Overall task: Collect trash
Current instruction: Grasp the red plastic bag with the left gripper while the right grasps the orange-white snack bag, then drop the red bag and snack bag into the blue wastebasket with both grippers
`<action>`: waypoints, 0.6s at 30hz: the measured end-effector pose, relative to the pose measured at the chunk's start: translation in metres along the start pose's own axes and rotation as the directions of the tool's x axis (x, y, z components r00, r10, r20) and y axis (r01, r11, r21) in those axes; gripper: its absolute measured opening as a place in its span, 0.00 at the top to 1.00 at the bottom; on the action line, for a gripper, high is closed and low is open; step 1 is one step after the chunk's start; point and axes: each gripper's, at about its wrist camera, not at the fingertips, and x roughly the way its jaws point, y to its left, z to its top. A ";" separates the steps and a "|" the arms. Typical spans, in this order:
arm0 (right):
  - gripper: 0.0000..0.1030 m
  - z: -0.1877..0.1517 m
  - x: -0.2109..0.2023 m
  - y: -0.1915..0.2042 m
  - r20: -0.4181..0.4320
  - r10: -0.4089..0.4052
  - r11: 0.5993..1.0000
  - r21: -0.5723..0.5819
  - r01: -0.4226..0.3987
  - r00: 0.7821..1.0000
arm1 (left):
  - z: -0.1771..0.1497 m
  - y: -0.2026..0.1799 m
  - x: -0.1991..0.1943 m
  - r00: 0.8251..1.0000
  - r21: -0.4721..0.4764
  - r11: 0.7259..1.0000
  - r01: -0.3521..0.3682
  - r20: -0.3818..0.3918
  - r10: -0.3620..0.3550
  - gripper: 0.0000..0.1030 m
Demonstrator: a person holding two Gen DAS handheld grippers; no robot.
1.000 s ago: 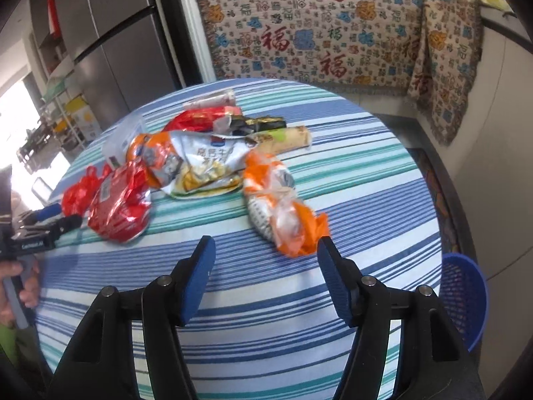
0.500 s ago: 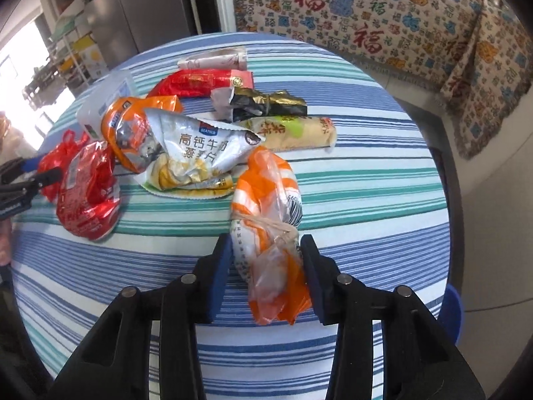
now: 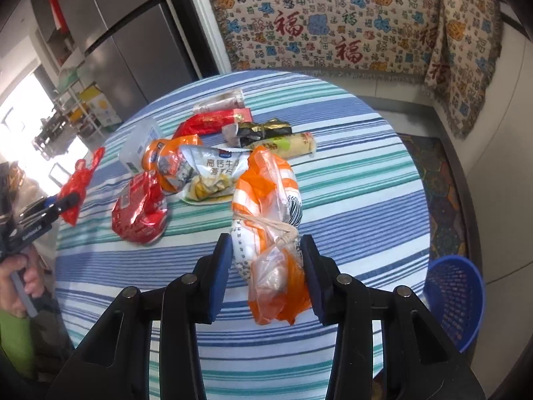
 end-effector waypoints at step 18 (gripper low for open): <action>0.59 -0.045 -0.102 -0.146 0.100 -0.168 0.947 0.293 0.132 0.981 | 0.032 -0.225 0.001 0.944 0.176 0.928 0.329 -0.022 -0.330 0.61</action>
